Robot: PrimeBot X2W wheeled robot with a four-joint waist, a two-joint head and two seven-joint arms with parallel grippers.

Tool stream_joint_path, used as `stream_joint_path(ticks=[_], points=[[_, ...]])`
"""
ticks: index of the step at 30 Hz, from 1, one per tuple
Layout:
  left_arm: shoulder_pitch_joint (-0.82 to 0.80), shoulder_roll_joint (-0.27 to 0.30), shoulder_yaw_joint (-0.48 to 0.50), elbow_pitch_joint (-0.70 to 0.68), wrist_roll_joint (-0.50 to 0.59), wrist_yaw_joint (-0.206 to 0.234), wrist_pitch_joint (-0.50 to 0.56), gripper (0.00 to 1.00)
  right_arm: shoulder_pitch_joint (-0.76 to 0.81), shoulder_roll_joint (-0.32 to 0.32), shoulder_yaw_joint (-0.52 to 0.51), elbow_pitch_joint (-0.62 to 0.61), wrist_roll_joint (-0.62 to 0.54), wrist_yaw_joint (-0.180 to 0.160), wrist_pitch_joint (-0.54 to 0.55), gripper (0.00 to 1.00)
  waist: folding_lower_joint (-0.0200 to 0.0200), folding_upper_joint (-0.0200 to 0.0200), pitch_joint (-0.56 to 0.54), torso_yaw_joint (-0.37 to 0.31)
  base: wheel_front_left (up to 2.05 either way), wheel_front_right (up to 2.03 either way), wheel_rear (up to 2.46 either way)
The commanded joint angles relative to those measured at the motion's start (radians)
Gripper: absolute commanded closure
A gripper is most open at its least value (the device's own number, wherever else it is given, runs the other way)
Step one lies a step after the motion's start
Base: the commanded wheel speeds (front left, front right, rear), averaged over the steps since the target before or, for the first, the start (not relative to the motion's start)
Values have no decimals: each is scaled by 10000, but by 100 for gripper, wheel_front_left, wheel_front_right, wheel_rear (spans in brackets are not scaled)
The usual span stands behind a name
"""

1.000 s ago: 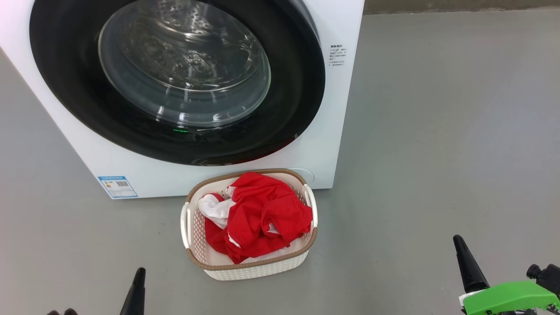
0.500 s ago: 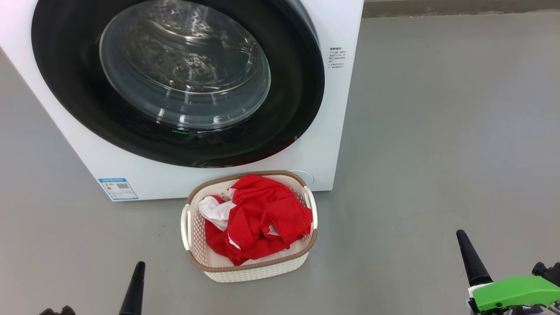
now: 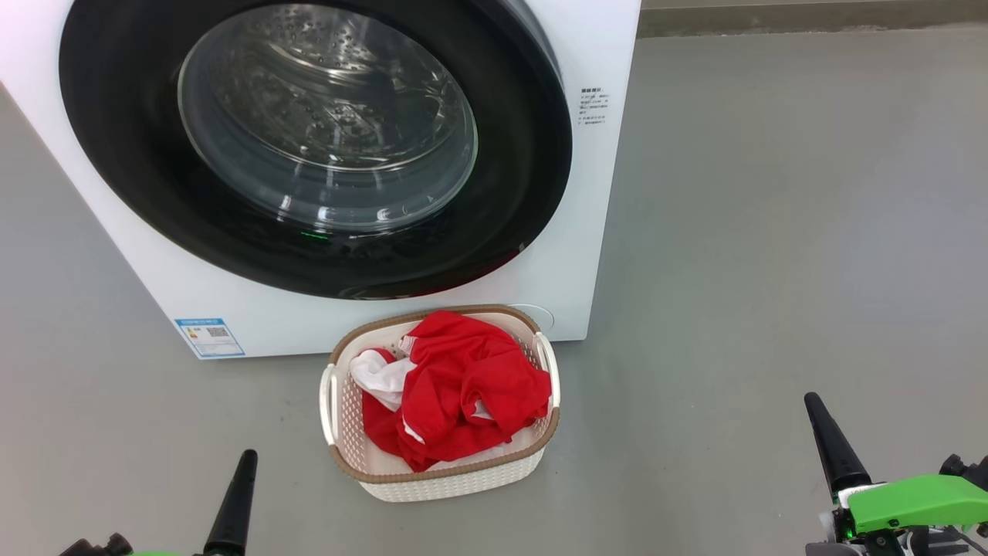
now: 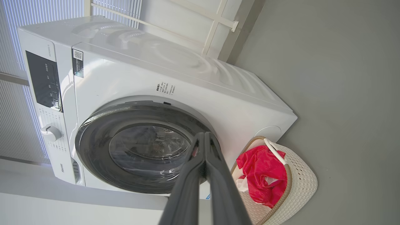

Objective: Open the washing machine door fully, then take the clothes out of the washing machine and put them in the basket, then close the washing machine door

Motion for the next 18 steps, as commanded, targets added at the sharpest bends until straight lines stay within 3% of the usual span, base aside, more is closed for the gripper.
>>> stream_joint_path(ticks=[1,18], points=[[-483,114,330,-277,-248,-56,69,100,-558,-145,88,-313,223,-7,54,100,0,-1,-4,0,0,0,0],[-722,119,448,-313,-2066,-65,563,100,-874,-137,-59,-380,1891,-9,567,100,0,-1,-101,-6,0,0,0]])
